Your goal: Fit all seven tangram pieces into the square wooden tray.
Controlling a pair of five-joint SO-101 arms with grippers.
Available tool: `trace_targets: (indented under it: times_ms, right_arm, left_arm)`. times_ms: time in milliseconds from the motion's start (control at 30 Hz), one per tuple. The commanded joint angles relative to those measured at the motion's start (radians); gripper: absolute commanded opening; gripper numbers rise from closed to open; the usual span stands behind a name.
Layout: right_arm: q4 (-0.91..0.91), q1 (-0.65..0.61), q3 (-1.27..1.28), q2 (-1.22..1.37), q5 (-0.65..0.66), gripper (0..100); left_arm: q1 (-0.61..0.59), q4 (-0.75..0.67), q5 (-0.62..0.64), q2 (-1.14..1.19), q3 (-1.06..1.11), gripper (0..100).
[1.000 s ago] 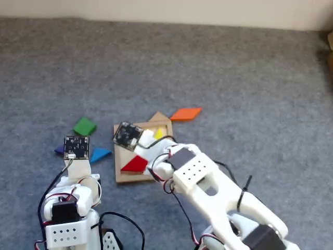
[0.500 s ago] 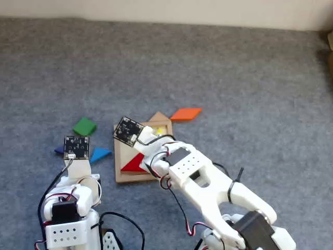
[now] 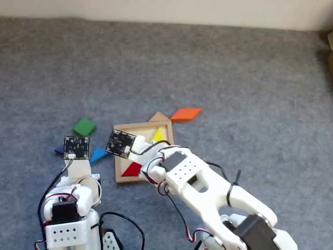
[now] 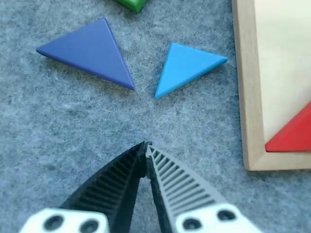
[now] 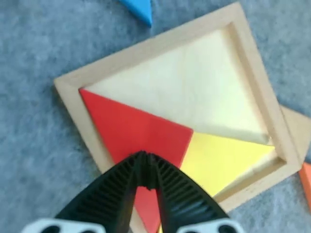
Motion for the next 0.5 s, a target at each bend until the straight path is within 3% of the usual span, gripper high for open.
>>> trace_targets:
  times_ms: [0, 200, 267, 333, 467]
  right_arm:
    - [0.064, -0.013, -0.002, -0.105, -0.012, 0.5]
    - [0.076, 0.077, -0.005, -0.219, -0.025, 0.5]
    - [0.061, 0.133, -0.008, -0.231, -0.107, 0.5]
    - [-0.005, 0.174, -0.007, -0.223, -0.19, 0.7]
    - [-0.131, 0.188, 0.001, -0.147, -0.204, 0.7]
  left_arm:
    - [-0.012, 0.005, 0.011, -0.033, 0.019, 1]
    - [-0.012, 0.005, 0.011, -0.033, 0.019, 1]
    - [-0.012, 0.005, 0.011, -0.033, 0.019, 1]
    - [-0.012, 0.005, 0.011, -0.033, 0.019, 1]
    - [-0.012, 0.005, 0.011, -0.033, 0.019, 1]
